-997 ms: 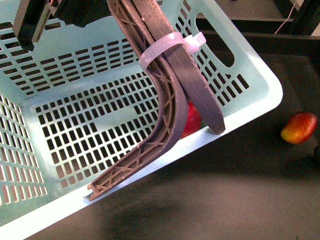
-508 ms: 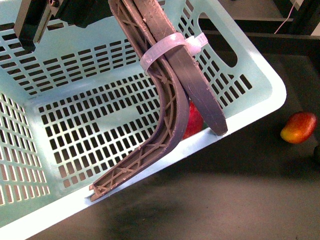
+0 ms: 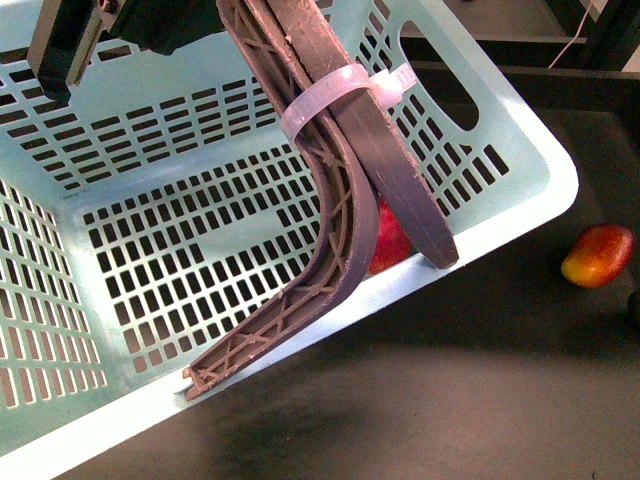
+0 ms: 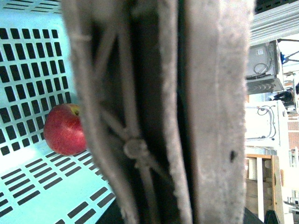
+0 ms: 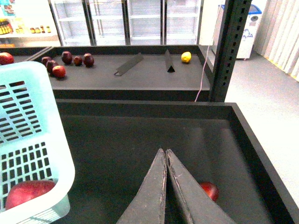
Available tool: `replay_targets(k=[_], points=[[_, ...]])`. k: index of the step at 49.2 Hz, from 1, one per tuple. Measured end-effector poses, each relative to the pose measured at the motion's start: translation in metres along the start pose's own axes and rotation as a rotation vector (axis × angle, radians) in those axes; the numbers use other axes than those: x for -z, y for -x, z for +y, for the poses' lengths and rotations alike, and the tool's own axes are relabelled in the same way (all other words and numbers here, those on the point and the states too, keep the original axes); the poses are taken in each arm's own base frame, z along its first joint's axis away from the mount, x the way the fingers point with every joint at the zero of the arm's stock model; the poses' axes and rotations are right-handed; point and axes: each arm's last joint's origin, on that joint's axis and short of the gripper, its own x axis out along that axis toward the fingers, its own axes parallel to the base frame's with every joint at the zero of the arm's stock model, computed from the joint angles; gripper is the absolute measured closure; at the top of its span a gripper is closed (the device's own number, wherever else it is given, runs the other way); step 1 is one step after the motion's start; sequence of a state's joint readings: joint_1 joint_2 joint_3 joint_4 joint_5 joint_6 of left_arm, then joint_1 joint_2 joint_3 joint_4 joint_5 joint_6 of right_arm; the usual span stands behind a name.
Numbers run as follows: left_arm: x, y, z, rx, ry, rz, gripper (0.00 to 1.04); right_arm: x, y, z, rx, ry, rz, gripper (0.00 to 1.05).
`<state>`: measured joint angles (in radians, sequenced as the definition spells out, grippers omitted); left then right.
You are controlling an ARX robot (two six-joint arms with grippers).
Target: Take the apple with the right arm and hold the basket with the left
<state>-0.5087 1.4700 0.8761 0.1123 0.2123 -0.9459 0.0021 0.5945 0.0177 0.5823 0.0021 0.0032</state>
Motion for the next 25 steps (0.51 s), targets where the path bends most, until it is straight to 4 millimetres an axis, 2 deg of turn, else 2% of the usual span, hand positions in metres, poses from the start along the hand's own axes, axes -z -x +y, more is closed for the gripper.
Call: replay_targets(k=[25], points=[[0.000,0.000,0.000,-0.001,0.000,-0.002,0.90,-0.004,0.014,0.000,0.000,0.000,-0.010,1.03]])
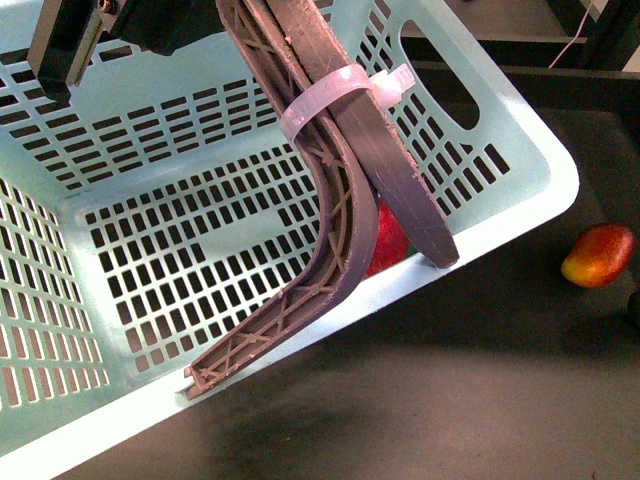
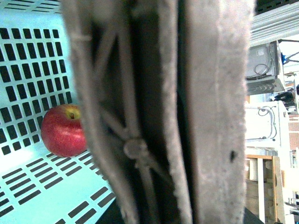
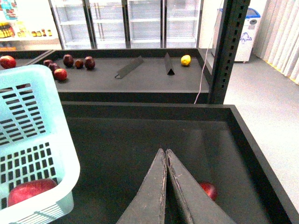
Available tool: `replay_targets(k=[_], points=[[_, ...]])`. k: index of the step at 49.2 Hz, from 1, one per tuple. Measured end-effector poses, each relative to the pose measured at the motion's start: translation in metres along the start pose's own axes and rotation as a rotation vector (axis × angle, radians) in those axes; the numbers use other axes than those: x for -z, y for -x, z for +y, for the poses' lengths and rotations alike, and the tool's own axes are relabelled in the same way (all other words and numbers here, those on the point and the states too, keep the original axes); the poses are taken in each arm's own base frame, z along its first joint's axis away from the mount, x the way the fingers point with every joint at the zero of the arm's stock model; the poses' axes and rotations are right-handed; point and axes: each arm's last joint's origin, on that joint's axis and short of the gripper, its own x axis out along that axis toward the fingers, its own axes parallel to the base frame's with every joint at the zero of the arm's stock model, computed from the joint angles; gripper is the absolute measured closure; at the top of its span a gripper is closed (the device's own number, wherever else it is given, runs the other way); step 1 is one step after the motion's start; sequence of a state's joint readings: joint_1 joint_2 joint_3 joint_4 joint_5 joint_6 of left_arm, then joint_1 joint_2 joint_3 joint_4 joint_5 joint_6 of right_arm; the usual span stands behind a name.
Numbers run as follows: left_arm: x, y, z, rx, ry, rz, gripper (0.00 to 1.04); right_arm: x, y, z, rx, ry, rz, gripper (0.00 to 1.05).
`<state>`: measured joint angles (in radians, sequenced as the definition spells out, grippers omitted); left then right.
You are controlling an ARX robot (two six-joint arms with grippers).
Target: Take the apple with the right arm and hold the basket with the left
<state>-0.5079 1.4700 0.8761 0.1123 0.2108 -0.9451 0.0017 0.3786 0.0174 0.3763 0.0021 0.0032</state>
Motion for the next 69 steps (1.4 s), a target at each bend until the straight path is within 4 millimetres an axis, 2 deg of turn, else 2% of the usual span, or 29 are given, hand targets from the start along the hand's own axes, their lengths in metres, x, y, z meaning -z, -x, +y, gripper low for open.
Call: replay_targets(k=[49,50,60,69], points=[[0.000,0.000,0.000,-0.001,0.002,0.000,0.90,0.003,0.025,0.000,0.000,0.000,0.003,1.03],[0.000,0.000,0.000,-0.001,0.002,0.000,0.90,0.003,0.025,0.000,0.000,0.001,0.003,1.01],[0.000,0.000,0.000,-0.001,0.001,0.000,0.90,0.003,0.025,0.000,0.000,0.000,0.003,0.61],[0.000,0.000,0.000,-0.001,0.001,0.000,0.90,0.003,0.025,0.000,0.000,0.000,0.002,0.35]])
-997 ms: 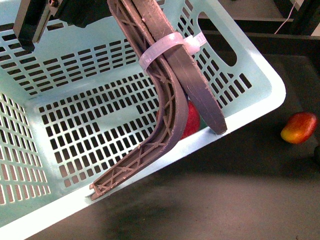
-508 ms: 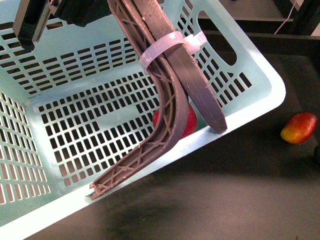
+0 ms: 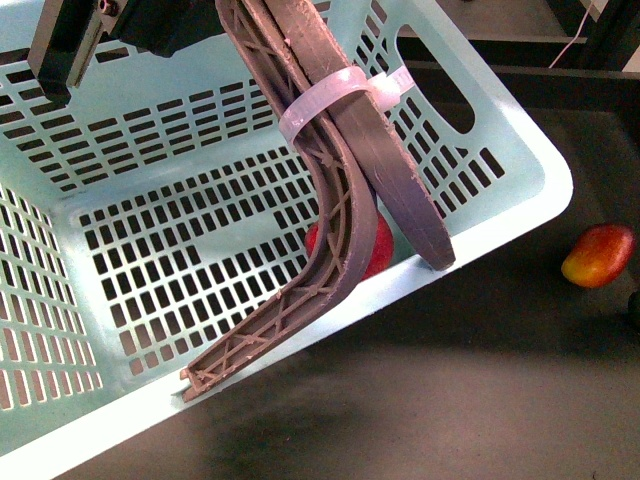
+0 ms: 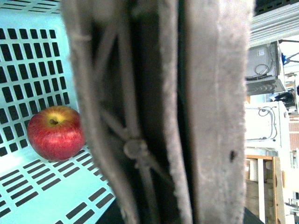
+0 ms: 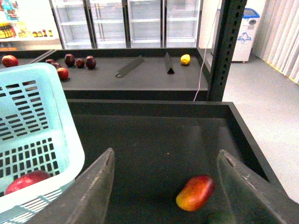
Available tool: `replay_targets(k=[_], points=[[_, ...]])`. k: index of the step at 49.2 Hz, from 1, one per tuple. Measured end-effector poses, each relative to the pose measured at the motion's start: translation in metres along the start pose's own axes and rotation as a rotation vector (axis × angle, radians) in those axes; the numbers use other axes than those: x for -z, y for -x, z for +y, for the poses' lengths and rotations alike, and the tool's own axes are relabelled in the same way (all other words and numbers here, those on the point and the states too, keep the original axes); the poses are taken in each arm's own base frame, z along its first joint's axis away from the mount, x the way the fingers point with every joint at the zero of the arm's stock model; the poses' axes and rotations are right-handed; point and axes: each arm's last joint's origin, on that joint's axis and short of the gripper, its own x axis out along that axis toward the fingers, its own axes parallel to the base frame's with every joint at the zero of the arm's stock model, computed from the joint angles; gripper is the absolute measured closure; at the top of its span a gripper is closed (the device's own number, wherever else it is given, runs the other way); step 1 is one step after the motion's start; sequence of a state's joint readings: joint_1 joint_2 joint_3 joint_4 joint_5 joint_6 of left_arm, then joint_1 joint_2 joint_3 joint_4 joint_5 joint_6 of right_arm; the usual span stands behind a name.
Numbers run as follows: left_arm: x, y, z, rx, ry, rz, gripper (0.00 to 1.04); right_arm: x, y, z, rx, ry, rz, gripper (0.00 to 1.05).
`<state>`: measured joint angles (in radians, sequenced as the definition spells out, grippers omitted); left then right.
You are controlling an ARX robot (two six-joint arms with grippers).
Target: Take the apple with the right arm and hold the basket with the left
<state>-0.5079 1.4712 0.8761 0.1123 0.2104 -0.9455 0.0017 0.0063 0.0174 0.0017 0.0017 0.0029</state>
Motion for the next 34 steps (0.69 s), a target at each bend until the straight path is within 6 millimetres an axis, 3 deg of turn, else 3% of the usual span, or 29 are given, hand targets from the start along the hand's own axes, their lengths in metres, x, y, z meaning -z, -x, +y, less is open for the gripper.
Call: replay_targets(k=[8,24,34], points=[[0.000,0.000,0.000,0.000,0.000,0.000,0.90,0.000,0.000,0.000,0.000,0.000,0.000,0.07],[0.000,0.000,-0.001,0.002,0.001,-0.006,0.90,0.000,0.000,0.000,0.000,0.000,0.000,0.09],[-0.017,0.004,0.003,0.017,0.306,-0.459,0.90,0.000,0.000,0.000,-0.002,0.000,0.000,0.09]])
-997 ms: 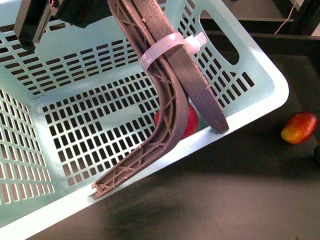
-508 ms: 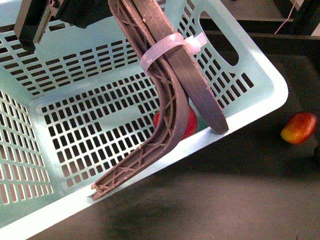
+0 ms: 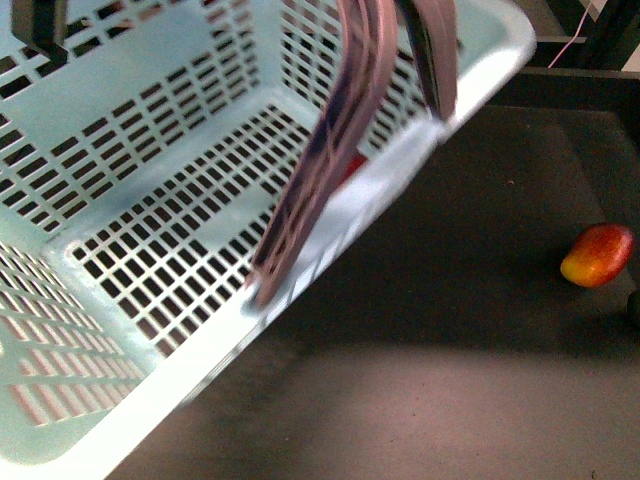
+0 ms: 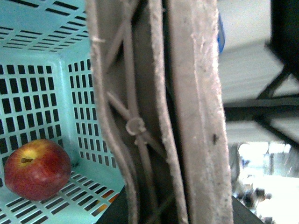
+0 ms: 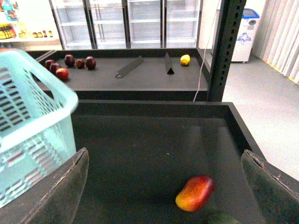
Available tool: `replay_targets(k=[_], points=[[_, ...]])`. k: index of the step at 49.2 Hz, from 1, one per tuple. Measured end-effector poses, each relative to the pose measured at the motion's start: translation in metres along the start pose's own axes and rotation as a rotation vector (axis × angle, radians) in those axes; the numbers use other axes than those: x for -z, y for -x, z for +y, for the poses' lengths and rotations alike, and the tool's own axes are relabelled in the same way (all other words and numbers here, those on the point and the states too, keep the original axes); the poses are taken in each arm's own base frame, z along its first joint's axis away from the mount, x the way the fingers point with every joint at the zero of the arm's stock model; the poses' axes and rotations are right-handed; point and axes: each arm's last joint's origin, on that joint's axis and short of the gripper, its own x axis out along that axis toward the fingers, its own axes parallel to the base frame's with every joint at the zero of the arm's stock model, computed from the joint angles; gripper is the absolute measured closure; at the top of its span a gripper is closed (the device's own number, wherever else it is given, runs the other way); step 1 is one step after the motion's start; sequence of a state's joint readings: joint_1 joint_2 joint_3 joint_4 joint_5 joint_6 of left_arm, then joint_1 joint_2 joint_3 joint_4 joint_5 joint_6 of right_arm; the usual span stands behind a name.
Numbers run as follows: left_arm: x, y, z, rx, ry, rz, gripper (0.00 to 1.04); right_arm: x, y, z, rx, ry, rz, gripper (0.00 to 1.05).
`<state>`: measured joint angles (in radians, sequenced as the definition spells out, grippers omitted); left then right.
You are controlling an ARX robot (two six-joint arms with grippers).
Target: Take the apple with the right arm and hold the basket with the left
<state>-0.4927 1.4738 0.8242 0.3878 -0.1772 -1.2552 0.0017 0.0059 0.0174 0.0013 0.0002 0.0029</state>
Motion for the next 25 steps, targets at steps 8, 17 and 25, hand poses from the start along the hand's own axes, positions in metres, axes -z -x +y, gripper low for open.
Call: replay_targets(k=[8,17,25], points=[[-0.027,-0.004,0.009,-0.021,0.115,-0.099,0.90,0.000,0.000,0.000,0.000,0.000,0.000,0.09],[-0.051,-0.017,0.026,-0.065,0.174,-0.131,0.90,0.000,0.000,0.000,0.000,0.000,0.000,0.09],[-0.061,-0.037,0.047,-0.142,0.184,-0.120,0.90,0.000,0.000,0.000,0.000,0.000,0.000,0.09]])
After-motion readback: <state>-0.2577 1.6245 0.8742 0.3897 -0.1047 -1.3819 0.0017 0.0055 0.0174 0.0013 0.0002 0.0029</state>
